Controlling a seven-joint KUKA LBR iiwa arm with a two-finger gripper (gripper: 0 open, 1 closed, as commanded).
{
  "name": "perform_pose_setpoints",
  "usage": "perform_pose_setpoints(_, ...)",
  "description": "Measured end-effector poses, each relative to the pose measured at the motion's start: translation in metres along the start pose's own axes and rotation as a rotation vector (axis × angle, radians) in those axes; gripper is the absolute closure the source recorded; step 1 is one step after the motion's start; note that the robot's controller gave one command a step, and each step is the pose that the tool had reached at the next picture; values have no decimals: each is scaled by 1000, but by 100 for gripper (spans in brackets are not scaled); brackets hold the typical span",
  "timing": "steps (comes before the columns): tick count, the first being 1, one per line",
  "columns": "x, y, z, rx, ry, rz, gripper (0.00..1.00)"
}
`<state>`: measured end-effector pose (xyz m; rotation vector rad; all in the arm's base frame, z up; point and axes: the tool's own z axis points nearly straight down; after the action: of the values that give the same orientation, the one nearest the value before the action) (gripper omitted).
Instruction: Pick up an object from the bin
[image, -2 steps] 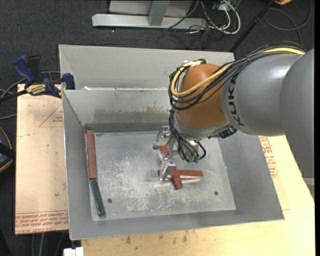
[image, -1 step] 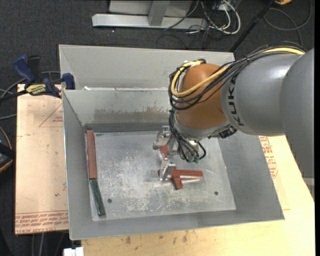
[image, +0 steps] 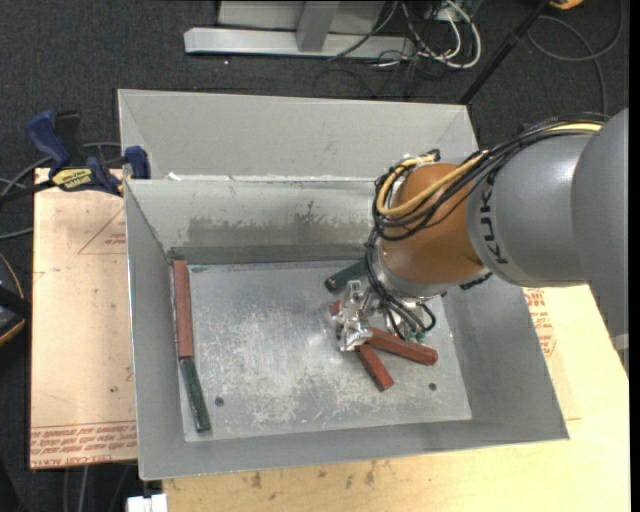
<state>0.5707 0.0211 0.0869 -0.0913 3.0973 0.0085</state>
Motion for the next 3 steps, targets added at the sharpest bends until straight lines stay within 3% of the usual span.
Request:
perform_pose_setpoints(1,8,0,4,1,35,-2,0)
perform_pose_setpoints(2,7,0,4,1,30,-2,0)
perform_pose_setpoints(3,-22,-87,4,2,12,-90,100)
